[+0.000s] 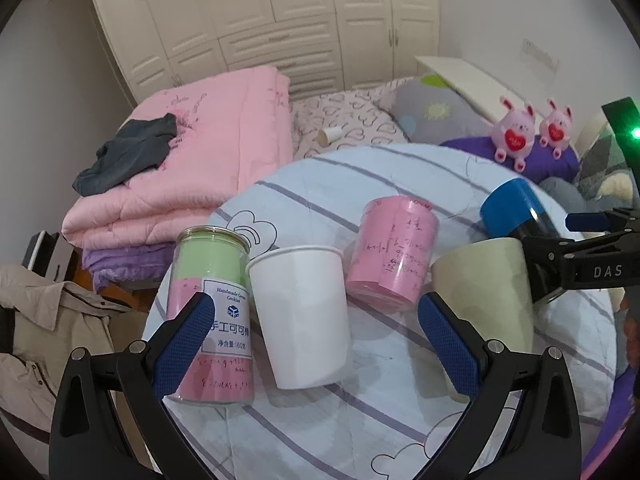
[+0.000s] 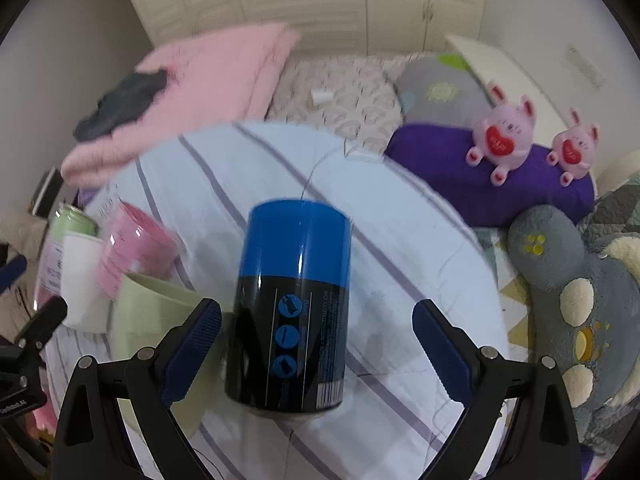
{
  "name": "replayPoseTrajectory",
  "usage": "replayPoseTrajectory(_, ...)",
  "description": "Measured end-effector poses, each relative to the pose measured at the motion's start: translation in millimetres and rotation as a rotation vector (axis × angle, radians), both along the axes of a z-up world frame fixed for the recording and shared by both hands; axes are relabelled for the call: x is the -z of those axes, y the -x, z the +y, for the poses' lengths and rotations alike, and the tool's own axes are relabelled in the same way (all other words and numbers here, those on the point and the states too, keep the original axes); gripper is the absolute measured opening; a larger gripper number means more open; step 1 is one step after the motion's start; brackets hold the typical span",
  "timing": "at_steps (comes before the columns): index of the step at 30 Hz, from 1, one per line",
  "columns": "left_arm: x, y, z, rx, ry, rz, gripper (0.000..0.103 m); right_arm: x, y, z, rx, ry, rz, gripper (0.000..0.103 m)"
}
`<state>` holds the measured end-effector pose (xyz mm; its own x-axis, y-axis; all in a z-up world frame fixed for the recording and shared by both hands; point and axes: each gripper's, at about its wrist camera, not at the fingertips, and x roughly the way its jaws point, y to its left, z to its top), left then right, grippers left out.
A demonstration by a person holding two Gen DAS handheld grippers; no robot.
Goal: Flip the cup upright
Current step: 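Move the right tool to the blue-and-black can and grasp it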
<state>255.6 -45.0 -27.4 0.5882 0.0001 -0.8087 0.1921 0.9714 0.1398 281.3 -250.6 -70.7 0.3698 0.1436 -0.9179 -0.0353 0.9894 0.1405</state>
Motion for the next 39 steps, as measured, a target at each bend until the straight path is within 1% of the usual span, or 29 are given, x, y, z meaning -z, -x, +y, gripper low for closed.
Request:
replayPoseTrajectory(3,5.5,-6.2,-1.6,0.009,-0.014,0.016,0.103,11.6,-9.7,1.0,-0.029,0.016,0.053,0.097)
replayPoseTrajectory(7,13.3,-10.8,-1.7,0.01,0.002,0.045,0.103,24.1,-20.3,-1.2,-0.045,-0.024,0.103,0.097)
replayPoseTrajectory(9,16.1,-11.1,-2.8,0.012,0.005,0.056,0.103,31.8,-22.1,0.1,-0.043,-0.037,0.133,0.091)
replayPoseTrajectory(11,17.9,-11.5,-4.4,0.015,-0.001,0.061,0.103,37.6,-23.3,1.1,-0.049,-0.068,0.158,0.073)
replayPoseTrajectory(12,17.6,-11.3,-4.3,0.014,-0.004,0.063,0.103,39.3,-23.1,1.5,-0.045,-0.061,0.164,0.068)
replayPoseTrajectory(13,17.4,-11.2,-4.7,0.012,-0.003,0.064,0.103,38.3,-22.8,2.3,-0.041,-0.031,0.156,0.067)
replayPoseTrajectory(14,16.3,-11.0,-3.9,0.01,0.001,0.065,0.103,36.9,-23.4,2.7,-0.042,-0.023,0.15,0.067)
replayPoseTrajectory(17,11.2,-9.6,-0.6,0.006,0.009,0.055,0.103,34.3,-24.4,-1.9,-0.026,-0.064,0.165,0.067)
replayPoseTrajectory(23,4.0,-5.4,2.7,-0.007,0.007,0.042,0.103,27.6,-19.4,-4.4,-0.018,-0.088,0.163,0.067)
replayPoseTrajectory(27,-2.4,2.3,3.1,-0.003,0.002,0.034,0.103,17.8,-13.0,-0.4,-0.024,-0.083,0.146,0.067)
replayPoseTrajectory(31,-10.6,15.4,4.7,0.003,0.007,0.021,0.103,6.8,1.4,1.9,-0.017,-0.065,0.133,0.067)
replayPoseTrajectory(34,-13.9,29.2,7.3,-0.001,0.008,0.027,0.103,0.7,16.0,0.0,0.0,-0.088,0.132,0.067)
replayPoseTrajectory(39,-23.7,56.5,13.6,-0.001,0.014,0.005,0.103,-15.1,47.5,6.5,0.009,-0.081,0.111,0.067)
